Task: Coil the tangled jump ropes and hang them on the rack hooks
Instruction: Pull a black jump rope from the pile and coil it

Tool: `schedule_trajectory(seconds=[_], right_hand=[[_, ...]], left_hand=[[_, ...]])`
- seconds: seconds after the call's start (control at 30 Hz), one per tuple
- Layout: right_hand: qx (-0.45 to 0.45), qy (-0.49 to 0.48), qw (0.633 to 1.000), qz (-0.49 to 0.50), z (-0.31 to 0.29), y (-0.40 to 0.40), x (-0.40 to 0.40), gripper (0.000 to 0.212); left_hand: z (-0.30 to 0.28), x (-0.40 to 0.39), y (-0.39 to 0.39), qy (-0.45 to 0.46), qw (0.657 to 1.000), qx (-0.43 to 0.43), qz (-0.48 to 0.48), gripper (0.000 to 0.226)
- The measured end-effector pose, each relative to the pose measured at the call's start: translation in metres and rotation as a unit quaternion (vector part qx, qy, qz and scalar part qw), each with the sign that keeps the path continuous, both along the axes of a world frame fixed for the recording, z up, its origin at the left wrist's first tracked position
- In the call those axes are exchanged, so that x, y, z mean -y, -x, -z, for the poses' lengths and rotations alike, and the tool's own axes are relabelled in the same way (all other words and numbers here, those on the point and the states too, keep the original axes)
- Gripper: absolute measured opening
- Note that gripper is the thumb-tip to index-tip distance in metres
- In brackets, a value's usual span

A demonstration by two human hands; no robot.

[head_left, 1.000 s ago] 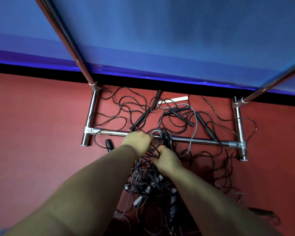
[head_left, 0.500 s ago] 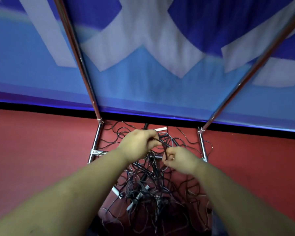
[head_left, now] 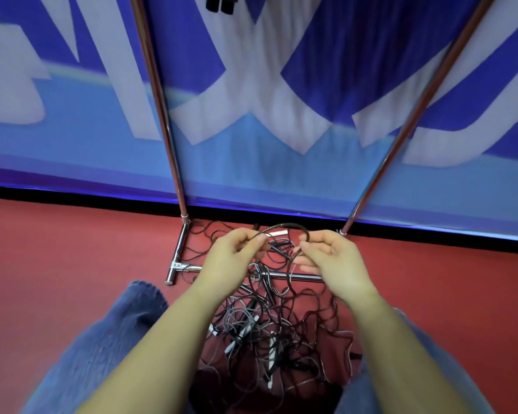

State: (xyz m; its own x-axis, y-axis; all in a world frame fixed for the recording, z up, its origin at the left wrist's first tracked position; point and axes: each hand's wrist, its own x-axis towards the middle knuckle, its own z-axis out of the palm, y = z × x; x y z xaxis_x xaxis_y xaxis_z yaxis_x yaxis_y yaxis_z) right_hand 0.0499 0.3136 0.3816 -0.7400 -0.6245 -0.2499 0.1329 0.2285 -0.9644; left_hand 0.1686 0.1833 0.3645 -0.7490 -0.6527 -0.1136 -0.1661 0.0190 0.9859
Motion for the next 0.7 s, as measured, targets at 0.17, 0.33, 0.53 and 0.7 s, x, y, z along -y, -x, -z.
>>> schedule_trajectory(seconds=[0.17, 0.33, 0.53, 0.7], right_hand=[[0.090, 0.069, 0.991, 0.075, 0.000, 0.006, 0.003, 0.007], [0.141, 0.093, 0.978, 0.126, 0.013, 0.023, 0.013, 0.012], [0.155, 0.140, 0.972, 0.112, 0.026, 0.035, 0.030, 0.020], [0.086, -0.047, 0.987, -0.126, 0.040, 0.027, 0.036, 0.058]], left_hand=[[0.004, -0.007, 0.019, -0.060, 0.987, 0.023, 0.146, 0.023], [0.006, -0.005, 0.037, -0.150, 0.969, 0.006, 0.198, 0.025], [0.016, 0.010, 0.052, -0.067, 0.979, 0.069, 0.178, 0.028], [0.014, 0.026, 0.059, -0.238, 0.971, 0.000, -0.008, 0.030]])
